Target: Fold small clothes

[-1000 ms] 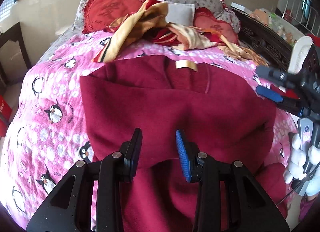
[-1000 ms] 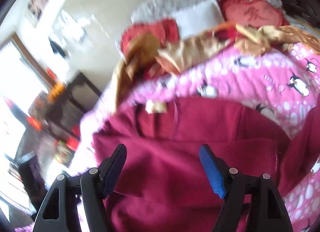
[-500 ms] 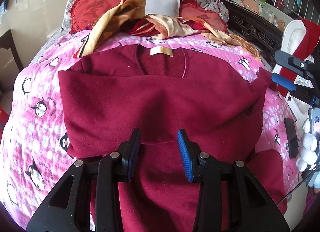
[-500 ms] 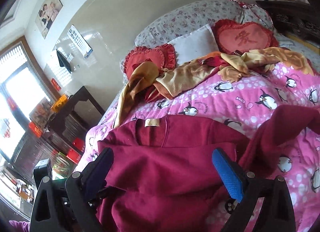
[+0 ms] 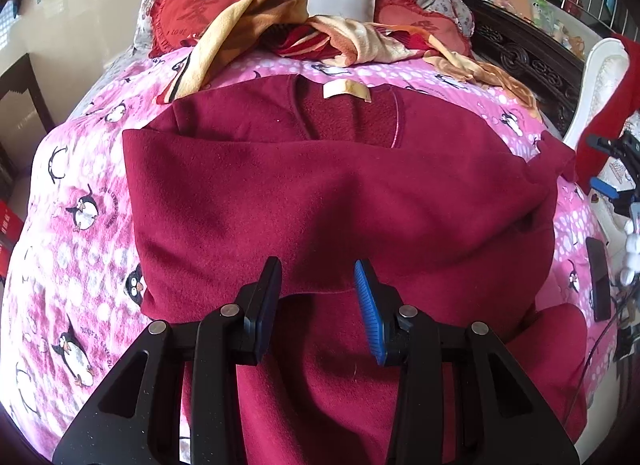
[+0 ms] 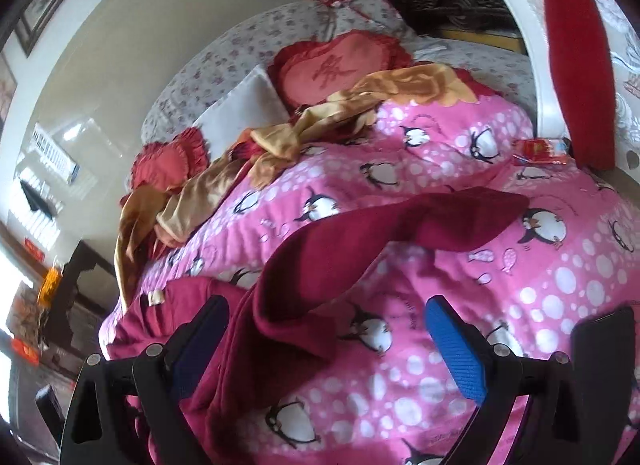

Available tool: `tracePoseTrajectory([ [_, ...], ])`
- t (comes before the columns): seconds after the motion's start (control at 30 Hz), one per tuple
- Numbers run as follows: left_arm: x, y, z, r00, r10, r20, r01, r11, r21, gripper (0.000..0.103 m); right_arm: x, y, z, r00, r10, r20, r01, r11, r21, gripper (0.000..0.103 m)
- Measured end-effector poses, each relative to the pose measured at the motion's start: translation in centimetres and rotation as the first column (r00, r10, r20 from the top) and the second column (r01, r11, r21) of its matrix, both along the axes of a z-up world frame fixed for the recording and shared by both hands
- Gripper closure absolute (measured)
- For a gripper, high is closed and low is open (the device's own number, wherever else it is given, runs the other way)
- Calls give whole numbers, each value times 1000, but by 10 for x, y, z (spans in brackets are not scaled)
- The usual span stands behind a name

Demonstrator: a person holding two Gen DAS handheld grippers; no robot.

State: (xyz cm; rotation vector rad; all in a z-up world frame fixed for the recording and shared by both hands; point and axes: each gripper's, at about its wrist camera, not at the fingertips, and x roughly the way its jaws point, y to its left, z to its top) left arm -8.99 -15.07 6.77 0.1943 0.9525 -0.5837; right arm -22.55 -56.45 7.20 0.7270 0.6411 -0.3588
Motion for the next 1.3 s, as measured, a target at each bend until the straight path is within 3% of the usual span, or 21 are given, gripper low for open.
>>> tracePoseTrajectory([
  [0.13,4,-1,-2,1000,2,2,-2,1000,7,66,17,-25,12,999,-43,-11,43,998,38,5],
  [0.2,6,-3,-4,1000,4,-6,-4,1000,8,66,36,-23,16,998,-28,-61,30,999,19,5],
  [0.37,5,-7,-7,1000,-4,-12,4,1000,22,66,79,-22,-9,985,-10,-172,20,998,56,6],
  [0.4,4,-7,-7,1000,-9,-8,9,1000,24,66,86,-23,-17,983,0,-184,14,997,76,21],
  [0.43,4,-7,-6,1000,-14,-4,14,1000,27,66,89,-23,-23,986,21,-165,-5,995,100,54],
  [0.47,4,-7,-6,1000,-16,1,16,999,29,66,91,-22,-25,989,41,-144,-25,993,113,67],
  [0.53,5,-5,-4,1000,-10,15,9,999,32,66,90,-16,-16,988,44,-150,-41,999,23,74],
  [0.6,9,-2,-5,1000,7,15,-7,1000,27,66,77,-6,8,991,32,-129,-46,993,-109,75],
  [0.7,14,2,-8,999,31,-11,-31,999,10,66,42,-7,27,993,-43,-112,20,979,-201,73],
  [0.8,14,1,-9,1000,26,-15,-26,1000,4,66,8,-30,4,965,-133,-224,94,980,-177,29],
  [0.87,11,-1,-10,1000,11,-8,-11,1000,10,66,-13,-45,-11,949,-156,-272,126,984,-126,28],
  [0.93,9,-2,-10,1000,-1,-6,1,1000,14,66,-30,-52,-14,951,-169,-257,155,985,-76,28],
  [1.13,9,0,-11,1000,-2,7,2,1000,18,66,-72,-61,16,919,-311,-244,274,946,-172,27],
  [1.3,10,0,-11,1000,10,-6,-10,1000,6,66,-60,-60,27,952,-225,-205,209,973,-97,27],
])
